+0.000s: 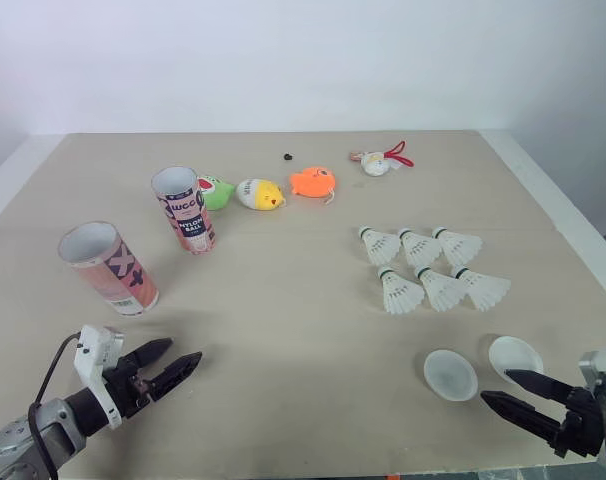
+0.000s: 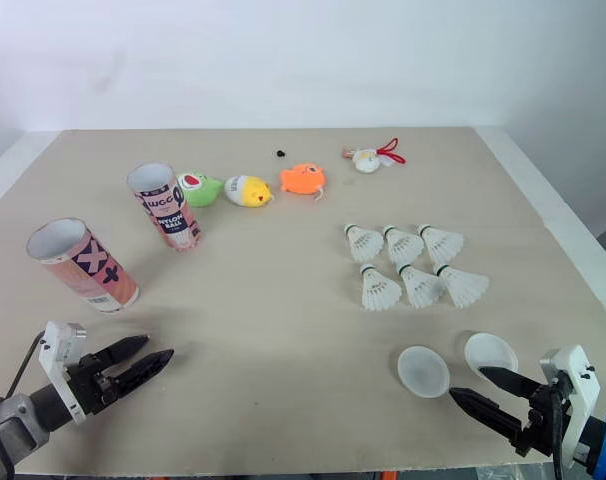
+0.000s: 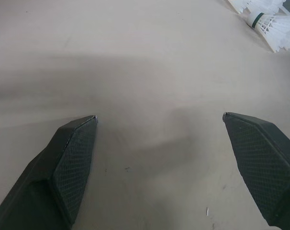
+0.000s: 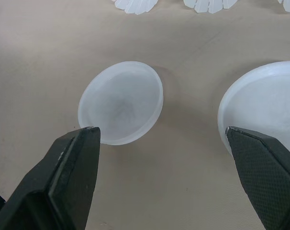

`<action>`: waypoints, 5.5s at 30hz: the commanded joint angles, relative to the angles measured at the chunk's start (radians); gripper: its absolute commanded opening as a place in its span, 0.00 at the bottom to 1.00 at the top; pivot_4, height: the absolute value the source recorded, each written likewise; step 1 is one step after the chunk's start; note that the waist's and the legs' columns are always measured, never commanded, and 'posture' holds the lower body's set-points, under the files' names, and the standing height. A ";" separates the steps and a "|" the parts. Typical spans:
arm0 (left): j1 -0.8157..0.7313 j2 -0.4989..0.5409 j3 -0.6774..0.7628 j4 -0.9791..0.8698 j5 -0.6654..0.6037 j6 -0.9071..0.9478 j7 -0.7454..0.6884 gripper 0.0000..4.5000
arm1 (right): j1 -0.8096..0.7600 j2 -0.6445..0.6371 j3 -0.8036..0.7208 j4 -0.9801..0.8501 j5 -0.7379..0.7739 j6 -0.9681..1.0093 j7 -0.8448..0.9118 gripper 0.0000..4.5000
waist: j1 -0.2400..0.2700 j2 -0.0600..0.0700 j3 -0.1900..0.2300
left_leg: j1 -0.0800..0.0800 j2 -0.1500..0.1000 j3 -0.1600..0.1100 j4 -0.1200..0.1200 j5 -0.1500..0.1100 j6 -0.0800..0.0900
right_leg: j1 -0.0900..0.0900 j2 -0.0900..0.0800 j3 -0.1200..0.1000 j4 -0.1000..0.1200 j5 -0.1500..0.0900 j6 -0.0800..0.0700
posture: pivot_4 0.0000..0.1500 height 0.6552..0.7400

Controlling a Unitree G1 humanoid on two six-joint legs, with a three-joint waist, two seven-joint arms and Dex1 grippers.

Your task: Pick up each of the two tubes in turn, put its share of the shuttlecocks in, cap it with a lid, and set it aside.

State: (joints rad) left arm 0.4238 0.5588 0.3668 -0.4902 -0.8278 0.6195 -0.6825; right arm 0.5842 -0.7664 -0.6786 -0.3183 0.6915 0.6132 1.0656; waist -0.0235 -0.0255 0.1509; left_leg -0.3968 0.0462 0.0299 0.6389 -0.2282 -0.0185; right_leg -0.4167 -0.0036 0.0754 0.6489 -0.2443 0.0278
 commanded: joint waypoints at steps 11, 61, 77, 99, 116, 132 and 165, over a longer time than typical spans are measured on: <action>-0.027 -0.009 0.011 -0.047 -0.088 0.032 0.002 0.97 | -0.031 -0.019 0.007 -0.100 0.050 0.032 0.007 1.00 | 0.000 -0.001 0.000 | 0.000 0.000 0.000 0.000 0.000 0.000 | 0.000 0.000 0.000 0.000 0.000 0.000 | 1.00 1.00; -0.027 -0.230 0.143 0.195 0.401 -0.555 0.225 0.97 | -0.985 0.297 0.869 -0.026 -0.063 0.038 -0.152 1.00 | -0.002 -0.011 0.004 | -0.009 0.006 0.001 0.015 -0.005 0.002 | -0.002 0.005 -0.002 0.003 0.004 0.000 | 1.00 1.00; -0.210 -0.121 0.107 0.430 0.415 -0.598 0.105 0.97 | -0.998 0.302 0.849 -0.041 -0.039 0.056 -0.142 1.00 | -0.002 -0.011 0.004 | -0.008 0.007 0.001 0.015 -0.005 0.003 | -0.003 0.006 -0.002 0.005 0.007 0.003 | 1.00 1.00; -0.538 -0.048 0.024 0.748 0.485 -0.678 0.059 0.97 | -0.993 0.300 0.839 -0.061 -0.027 0.070 -0.165 1.00 | -0.001 -0.011 0.004 | -0.008 0.006 0.000 0.016 -0.005 0.003 | -0.003 0.006 -0.002 0.008 0.006 0.003 | 1.00 1.00; -0.563 -0.071 -0.001 0.707 0.473 -0.666 0.101 0.62 | -0.995 0.304 0.838 -0.067 -0.023 0.069 -0.178 1.00 | -0.001 -0.011 0.004 | -0.009 0.006 -0.001 0.016 -0.005 0.003 | -0.003 0.006 -0.002 0.011 0.006 0.003 | 1.00 1.00; -0.461 0.253 -0.173 0.413 0.463 -0.492 -0.289 0.62 | -0.864 0.161 0.693 -0.282 0.151 0.152 -0.165 1.00 | 0.000 -0.010 0.006 | -0.009 0.004 -0.002 0.015 -0.005 0.003 | -0.006 0.005 -0.002 0.015 0.000 0.002 | 1.00 1.00; -0.835 0.290 -0.556 0.405 0.605 -0.391 -0.604 0.62 | -0.277 0.001 0.360 -0.637 -0.014 0.203 -0.606 1.00 | 0.002 -0.010 0.006 | -0.009 -0.001 -0.002 0.018 -0.005 0.004 | -0.002 0.001 -0.001 0.016 -0.003 0.005 | 1.00 1.00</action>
State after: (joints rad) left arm -0.3936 0.8570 -0.1614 -0.0874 -0.2371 0.2638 -1.2692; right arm 0.3332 -0.7774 -0.3187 -0.9556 0.7124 0.8215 0.5139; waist -0.0212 -0.0356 0.1570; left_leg -0.4053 0.0452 0.0282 0.6589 -0.2328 -0.0149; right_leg -0.4184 -0.0031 0.0744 0.6644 -0.2467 0.0329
